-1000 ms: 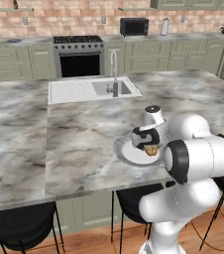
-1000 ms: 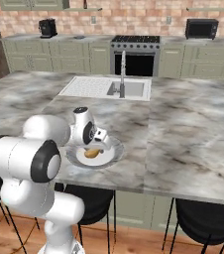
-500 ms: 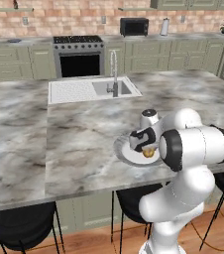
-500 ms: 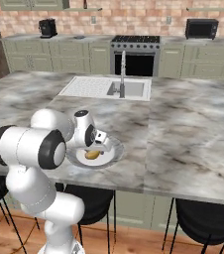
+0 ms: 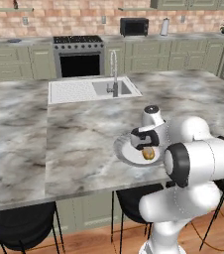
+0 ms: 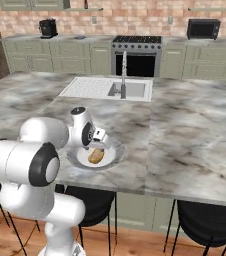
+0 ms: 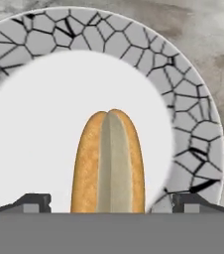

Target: Move the hot dog bun to the plate on the dining table and place the condiment next to that plate. Then navigate to the fridge and take the sausage and place it on the plate as well.

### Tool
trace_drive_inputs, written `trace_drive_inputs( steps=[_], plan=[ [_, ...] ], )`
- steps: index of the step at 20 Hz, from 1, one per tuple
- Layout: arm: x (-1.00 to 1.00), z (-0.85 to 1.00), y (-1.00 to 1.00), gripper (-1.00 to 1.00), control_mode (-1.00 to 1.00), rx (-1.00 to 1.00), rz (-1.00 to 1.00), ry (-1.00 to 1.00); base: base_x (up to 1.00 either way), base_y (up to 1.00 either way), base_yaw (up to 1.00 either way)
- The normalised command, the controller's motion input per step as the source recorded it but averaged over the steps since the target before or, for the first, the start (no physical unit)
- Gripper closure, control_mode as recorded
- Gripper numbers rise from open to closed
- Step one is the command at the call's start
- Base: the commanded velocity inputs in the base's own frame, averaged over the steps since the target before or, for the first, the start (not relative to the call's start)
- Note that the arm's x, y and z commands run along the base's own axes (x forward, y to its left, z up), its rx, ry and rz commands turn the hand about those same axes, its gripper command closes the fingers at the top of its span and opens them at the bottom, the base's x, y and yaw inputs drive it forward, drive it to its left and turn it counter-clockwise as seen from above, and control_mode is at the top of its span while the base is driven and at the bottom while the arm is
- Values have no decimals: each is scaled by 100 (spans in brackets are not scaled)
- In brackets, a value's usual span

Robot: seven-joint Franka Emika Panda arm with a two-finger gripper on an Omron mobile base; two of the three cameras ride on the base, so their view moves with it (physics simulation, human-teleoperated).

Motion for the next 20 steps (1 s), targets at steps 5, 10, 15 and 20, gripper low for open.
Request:
trace_drive_inputs(
  steps=[5, 10, 15, 20],
  plan=[
    [-55, 76, 0, -100, -100, 0, 0, -11, 0, 0, 0],
    [-73, 74, 12, -100, -100, -1, 0, -13, 0, 0, 0],
    [-73, 75, 34, -100, -100, -6, 0, -10, 0, 0, 0],
    [-73, 60, 47, -100, -100, 0, 2, 0, 0, 0, 0]
  ],
)
